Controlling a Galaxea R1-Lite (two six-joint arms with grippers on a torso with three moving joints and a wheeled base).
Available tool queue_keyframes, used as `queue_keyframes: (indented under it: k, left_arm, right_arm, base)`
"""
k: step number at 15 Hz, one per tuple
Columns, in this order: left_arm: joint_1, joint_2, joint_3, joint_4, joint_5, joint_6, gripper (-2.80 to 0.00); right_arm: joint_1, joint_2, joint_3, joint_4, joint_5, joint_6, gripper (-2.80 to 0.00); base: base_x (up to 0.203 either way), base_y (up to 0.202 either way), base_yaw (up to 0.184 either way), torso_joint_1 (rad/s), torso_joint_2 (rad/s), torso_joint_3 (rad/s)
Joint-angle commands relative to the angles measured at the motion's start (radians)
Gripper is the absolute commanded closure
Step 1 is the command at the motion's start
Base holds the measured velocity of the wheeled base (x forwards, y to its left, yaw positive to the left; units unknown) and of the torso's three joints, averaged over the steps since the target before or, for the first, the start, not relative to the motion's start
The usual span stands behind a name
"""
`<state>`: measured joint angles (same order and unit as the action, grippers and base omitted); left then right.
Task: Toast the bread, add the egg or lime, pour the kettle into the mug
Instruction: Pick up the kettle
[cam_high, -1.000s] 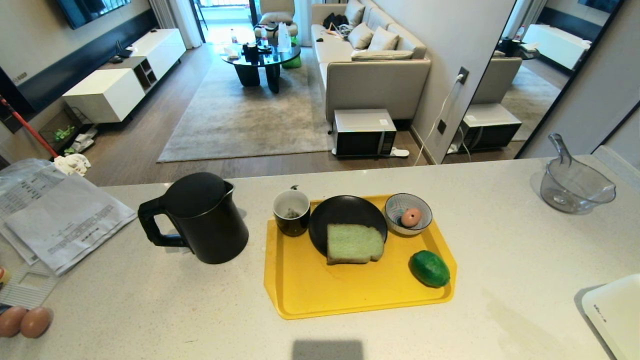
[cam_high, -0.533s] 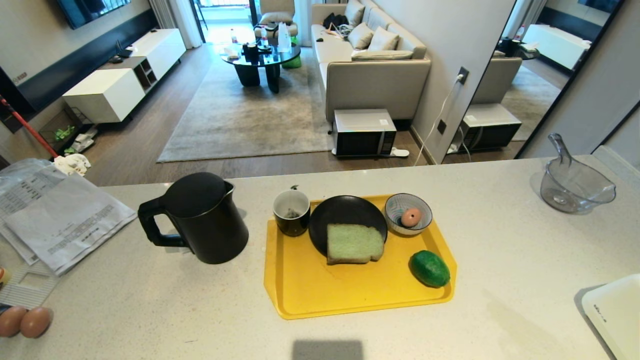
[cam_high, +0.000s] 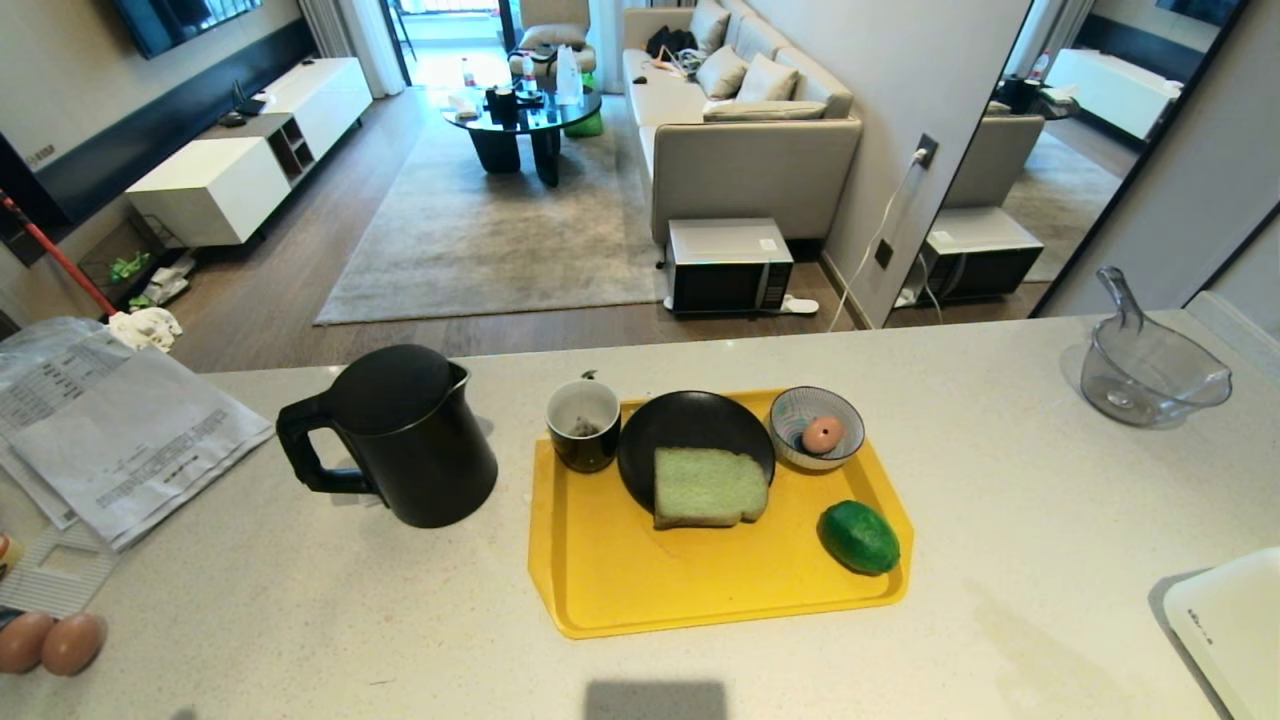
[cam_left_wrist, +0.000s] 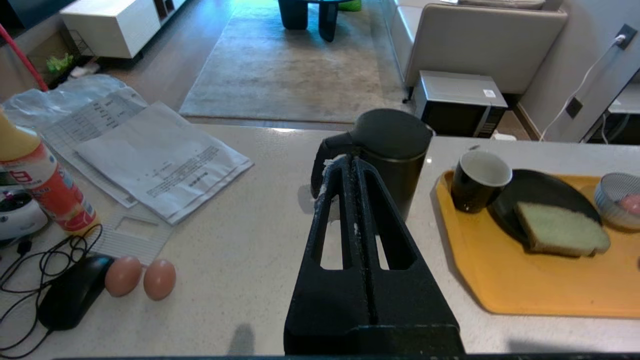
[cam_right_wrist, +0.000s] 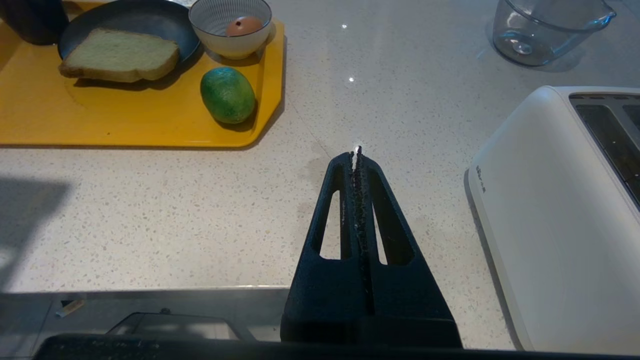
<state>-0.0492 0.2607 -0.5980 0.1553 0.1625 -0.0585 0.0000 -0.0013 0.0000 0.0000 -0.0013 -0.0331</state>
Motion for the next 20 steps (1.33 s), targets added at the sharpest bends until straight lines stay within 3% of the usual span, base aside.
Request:
queue_keyframes:
  k: [1,4,6,11,13,17,18,20]
  left_arm:
    - [-0.037,0.253,-0.092,-0.020,0.032,-0.036,0.00]
    - [-0.023,0.474,-0.127,-0.132,0.049,-0.141,0.00]
    - [0.049,0.573,-0.137,-0.205,0.045,-0.188,0.00]
    - [0.098,0.602,-0.122,-0.251,-0.048,-0.185,0.00]
    - [0.196,0.608,-0.052,-0.329,-0.163,-0.134,0.00]
    - [0.437,0.612,0.222,-0.691,-0.506,0.024,0.00]
    - [0.482,0.609,0.272,-0.746,-0.563,0.038,0.00]
    - [0.504,0.603,0.356,-0.805,-0.593,0.057,0.00]
  right_arm:
    - [0.000,0.001,0.000,0.000,0.000,-0.001,0.00]
    - [0.000,0.001,0.000,0.000,0.000,-0.001,0.00]
    - [0.000,0.001,0.000,0.000,0.000,-0.001,0.00]
    - [0.000,0.001,0.000,0.000,0.000,-0.001,0.00]
    - [0.000,0.001,0.000,0.000,0.000,-0.001,0.00]
    - [0.000,0.001,0.000,0.000,0.000,-0.001,0.00]
    - [0.000,0.001,0.000,0.000,0.000,-0.001,0.00]
    - [0.000,0.001,0.000,0.000,0.000,-0.001,0.00]
  base:
    - [0.000,0.000,0.000,0.000,0.00,0.000]
    - [0.000,0.000,0.000,0.000,0.00,0.000]
    - [0.000,0.000,0.000,0.000,0.00,0.000]
    - [0.000,0.000,0.000,0.000,0.00,0.000]
    - [0.000,0.000,0.000,0.000,0.00,0.000]
    - [0.000,0.000,0.000,0.000,0.00,0.000]
    - [0.000,0.000,0.000,0.000,0.00,0.000]
    - [0.000,0.000,0.000,0.000,0.00,0.000]
